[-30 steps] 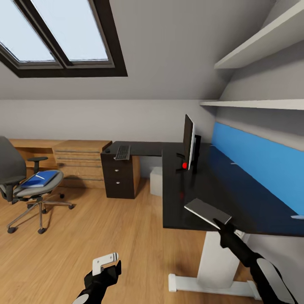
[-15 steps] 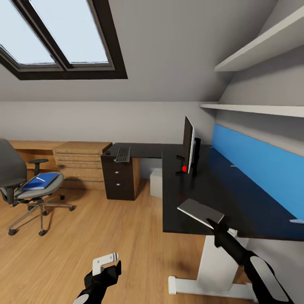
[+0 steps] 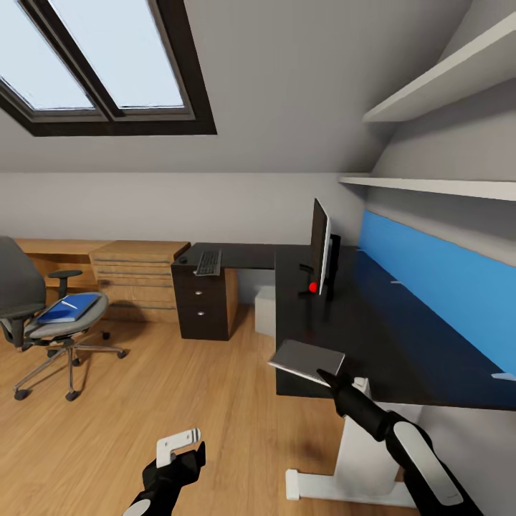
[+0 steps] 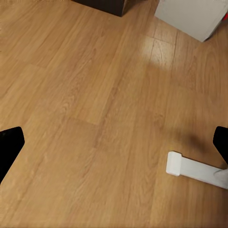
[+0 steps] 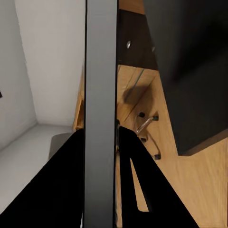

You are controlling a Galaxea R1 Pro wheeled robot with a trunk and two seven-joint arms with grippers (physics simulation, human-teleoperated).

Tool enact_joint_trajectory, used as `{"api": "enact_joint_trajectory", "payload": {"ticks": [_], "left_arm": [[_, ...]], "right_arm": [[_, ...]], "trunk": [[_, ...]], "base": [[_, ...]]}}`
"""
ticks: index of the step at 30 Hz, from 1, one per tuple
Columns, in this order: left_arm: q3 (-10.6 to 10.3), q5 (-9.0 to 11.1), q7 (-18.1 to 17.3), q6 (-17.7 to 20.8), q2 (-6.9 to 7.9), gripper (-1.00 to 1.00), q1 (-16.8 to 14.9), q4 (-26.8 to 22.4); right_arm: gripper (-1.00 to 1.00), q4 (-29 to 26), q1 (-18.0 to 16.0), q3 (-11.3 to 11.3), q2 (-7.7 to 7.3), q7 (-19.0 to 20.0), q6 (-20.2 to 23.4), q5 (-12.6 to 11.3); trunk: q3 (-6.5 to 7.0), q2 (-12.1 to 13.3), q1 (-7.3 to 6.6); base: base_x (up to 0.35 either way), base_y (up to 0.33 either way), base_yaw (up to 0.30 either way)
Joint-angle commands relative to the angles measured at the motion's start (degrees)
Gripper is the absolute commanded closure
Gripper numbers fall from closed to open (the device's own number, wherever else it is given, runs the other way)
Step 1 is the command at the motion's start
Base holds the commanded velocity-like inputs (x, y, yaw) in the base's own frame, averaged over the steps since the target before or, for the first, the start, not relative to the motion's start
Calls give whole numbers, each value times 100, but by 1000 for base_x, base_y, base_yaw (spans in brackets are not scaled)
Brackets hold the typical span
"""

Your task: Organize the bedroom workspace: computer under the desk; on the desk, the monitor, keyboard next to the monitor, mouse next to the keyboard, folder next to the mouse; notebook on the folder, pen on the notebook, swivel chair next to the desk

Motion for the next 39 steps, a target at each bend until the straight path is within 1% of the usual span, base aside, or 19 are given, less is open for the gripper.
{"api": "enact_joint_trajectory", "payload": {"ticks": [1, 5, 6, 16, 24, 39], "left_arm": [[-11, 38, 45, 8, 5, -100, -4, -10], [-10, 35, 45, 1, 6, -100, -4, -10], [-10, 34, 45, 3, 6, -100, -5, -10], [-10, 33, 41, 4, 10, -100, -5, -10], [-6, 36, 37, 4, 15, -100, -6, -10], [-4, 43, 36, 3, 13, -100, -4, -10]], "right_arm": [[100, -66, -3, 65, -4, -21, 1, -6], [100, -144, -1, 159, -8, -60, 0, -4], [100, -179, 4, 209, -28, -75, 17, -3], [100, -200, 6, 234, -28, -78, 24, 6], [100, -257, 6, 243, -9, -70, 14, -32], [100, -272, 6, 242, -13, -78, -3, -13]], "trunk": [[-5, -3, 0], [-5, -3, 0], [-5, -3, 0], [-5, -3, 0], [-5, -3, 0], [-5, -3, 0]], "base": [[0, 41, 0], [0, 146, 0], [0, 293, 0], [0, 323, 0], [17, 331, 0], [258, 247, 0]]}}
